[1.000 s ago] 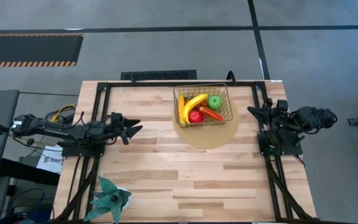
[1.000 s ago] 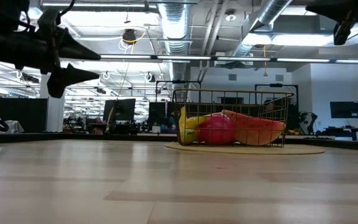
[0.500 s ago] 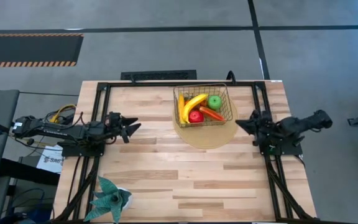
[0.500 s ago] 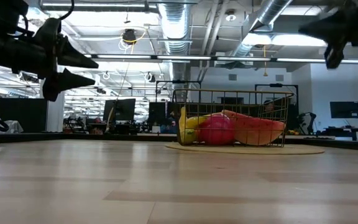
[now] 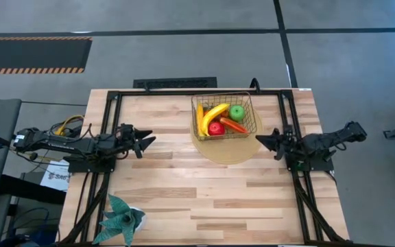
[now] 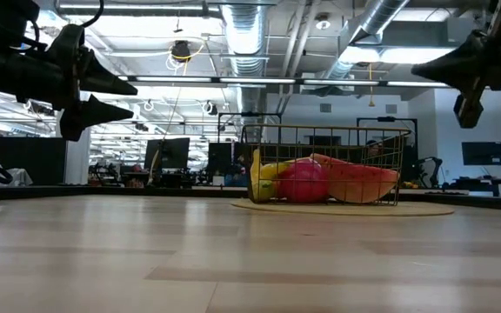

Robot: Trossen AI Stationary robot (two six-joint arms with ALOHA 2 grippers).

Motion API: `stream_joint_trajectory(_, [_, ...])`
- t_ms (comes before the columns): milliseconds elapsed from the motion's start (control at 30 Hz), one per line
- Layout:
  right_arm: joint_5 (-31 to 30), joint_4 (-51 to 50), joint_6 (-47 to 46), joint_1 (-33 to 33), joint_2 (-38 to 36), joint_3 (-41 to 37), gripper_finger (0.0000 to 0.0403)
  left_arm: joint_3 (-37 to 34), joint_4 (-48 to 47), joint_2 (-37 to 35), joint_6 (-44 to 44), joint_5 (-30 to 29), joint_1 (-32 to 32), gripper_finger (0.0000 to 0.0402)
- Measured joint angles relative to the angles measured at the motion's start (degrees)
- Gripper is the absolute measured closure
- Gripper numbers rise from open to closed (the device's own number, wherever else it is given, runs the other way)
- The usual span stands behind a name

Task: Build produce basket
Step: Return to Home Position

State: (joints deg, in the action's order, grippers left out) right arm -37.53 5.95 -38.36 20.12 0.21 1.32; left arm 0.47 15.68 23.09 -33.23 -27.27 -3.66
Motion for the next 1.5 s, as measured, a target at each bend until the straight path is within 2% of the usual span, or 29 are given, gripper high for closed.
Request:
stream_joint_trajectory(167, [0.4,-3.9,-0.2,0.1,0.1,0.2,0.0372,0.0,0.4,0.0,0.0,0.7,0.0,0.0171])
stream_joint_trajectory(300, [0.4,-3.2,-2.0,-0.1,0.0,0.2,0.0368,0.0,2.8,0.0,7.7,6.3,0.0,0.0171])
stream_joint_trajectory(400, [0.3,-1.9,5.3,-0.7,0.0,0.0,0.0368,-0.1,5.1,0.0,13.2,10.8,0.0,0.0171])
stream_joint_trajectory(533, [0.5,-0.5,13.8,-2.0,0.0,0.0,0.0371,-0.1,4.6,0.0,17.7,11.0,0.0,0.0171])
stream_joint_trajectory(633, [4.8,-1.5,14.1,-4.0,0.0,0.0,0.0372,-0.1,2.9,0.0,18.0,11.0,0.2,0.0171])
stream_joint_trajectory(733, [10.5,-2.4,13.9,-6.2,0.0,0.0,0.0371,-0.1,4.2,0.0,19.3,13.5,1.3,0.0171])
stream_joint_trajectory(967, [13.0,-2.4,16.2,-11.2,0.0,0.0,0.0369,-0.1,9.2,0.0,24.0,20.7,6.2,0.0171])
stream_joint_trajectory(1167, [20.7,0.7,21.1,-14.9,0.0,0.0,0.0372,-0.1,8.1,0.0,24.7,28.1,10.4,0.0171])
stream_joint_trajectory(1367, [21.1,1.2,21.8,-16.5,0.0,0.0,0.0370,-0.1,13.0,0.0,27.3,31.1,11.8,0.0171])
stream_joint_trajectory(1500, [21.1,1.6,20.6,-16.5,0.0,0.0,0.0372,0.2,16.3,0.0,24.4,31.1,11.2,0.0171])
